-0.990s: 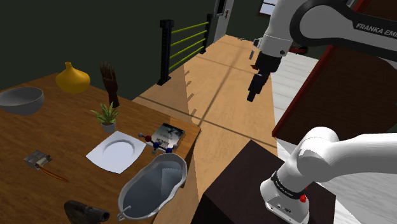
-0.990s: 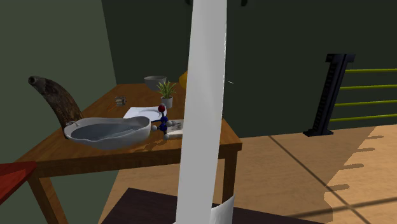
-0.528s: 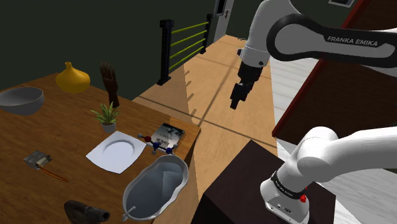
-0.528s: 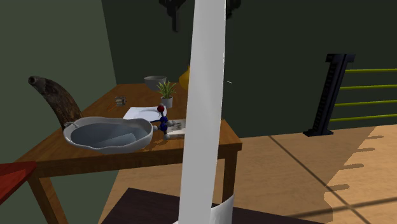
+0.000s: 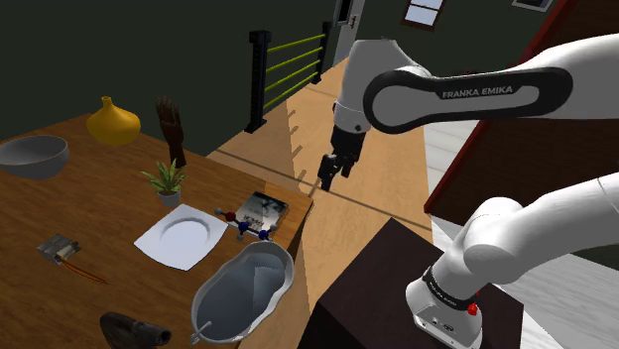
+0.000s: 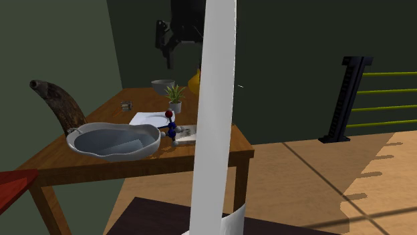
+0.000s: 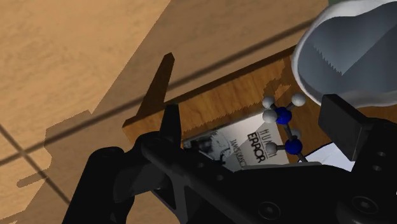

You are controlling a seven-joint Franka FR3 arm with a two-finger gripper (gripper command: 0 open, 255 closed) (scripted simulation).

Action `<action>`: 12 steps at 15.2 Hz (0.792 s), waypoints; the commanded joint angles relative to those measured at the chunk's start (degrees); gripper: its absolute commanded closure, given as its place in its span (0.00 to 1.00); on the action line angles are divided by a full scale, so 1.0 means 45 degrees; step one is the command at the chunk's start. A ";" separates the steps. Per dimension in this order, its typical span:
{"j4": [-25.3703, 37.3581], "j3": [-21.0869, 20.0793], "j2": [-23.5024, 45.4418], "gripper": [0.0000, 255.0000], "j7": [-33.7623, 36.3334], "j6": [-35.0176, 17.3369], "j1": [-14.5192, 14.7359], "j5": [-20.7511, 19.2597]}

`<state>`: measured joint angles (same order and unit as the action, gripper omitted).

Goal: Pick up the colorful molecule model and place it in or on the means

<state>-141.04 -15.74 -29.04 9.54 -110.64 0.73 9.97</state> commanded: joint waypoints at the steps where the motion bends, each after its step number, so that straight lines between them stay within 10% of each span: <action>1: 0.0197 -0.0396 0.0947 0.00 0.0501 -0.0803 -0.0062 -0.0042; 12: 0.2429 -0.2045 0.6648 0.00 0.4113 -0.4112 -0.0254 -0.2075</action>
<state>-131.87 -24.33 -2.06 25.75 -128.14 -0.64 2.20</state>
